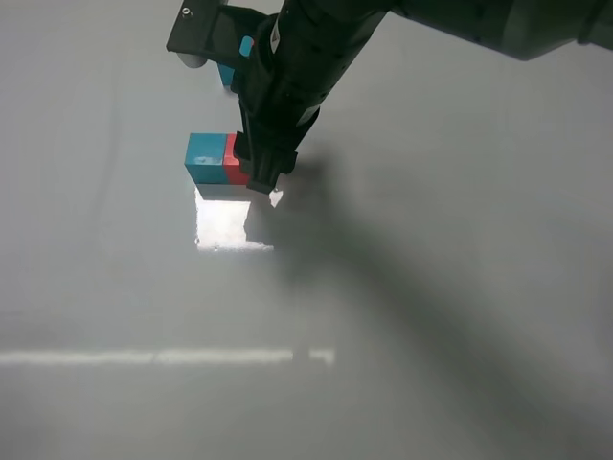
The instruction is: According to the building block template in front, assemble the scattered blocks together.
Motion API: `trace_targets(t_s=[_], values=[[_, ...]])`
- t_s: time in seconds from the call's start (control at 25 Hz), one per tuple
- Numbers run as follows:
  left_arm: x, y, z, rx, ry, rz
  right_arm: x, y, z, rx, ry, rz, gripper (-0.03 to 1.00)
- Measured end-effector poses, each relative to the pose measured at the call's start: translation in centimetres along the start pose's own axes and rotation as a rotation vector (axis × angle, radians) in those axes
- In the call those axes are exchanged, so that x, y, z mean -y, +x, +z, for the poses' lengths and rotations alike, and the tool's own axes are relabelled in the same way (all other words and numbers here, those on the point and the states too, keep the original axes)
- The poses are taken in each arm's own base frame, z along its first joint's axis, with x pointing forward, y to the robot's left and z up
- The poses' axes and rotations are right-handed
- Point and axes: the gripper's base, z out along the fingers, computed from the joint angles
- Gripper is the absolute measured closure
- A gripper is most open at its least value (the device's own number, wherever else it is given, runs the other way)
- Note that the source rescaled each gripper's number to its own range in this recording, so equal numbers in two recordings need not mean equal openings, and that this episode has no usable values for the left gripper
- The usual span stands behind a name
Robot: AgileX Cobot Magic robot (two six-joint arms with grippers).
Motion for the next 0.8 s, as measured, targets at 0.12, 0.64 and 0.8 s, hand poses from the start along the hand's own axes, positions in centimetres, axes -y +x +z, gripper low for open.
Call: trace_targets(t_s=[0.12,0.64,0.8], values=[[0.0,0.0,0.0,0.0,0.0,0.0,0.2,0.1,0.0,0.004,0.013,-0.003,0.25],[0.0,0.0,0.0,0.0,0.0,0.0,0.7,0.9,-2.6,-0.051,0.002,0.07,0.25],[0.0,0.0,0.0,0.0,0.0,0.0,2.2,2.1,-4.4,-0.071,0.051,0.113,0.25]])
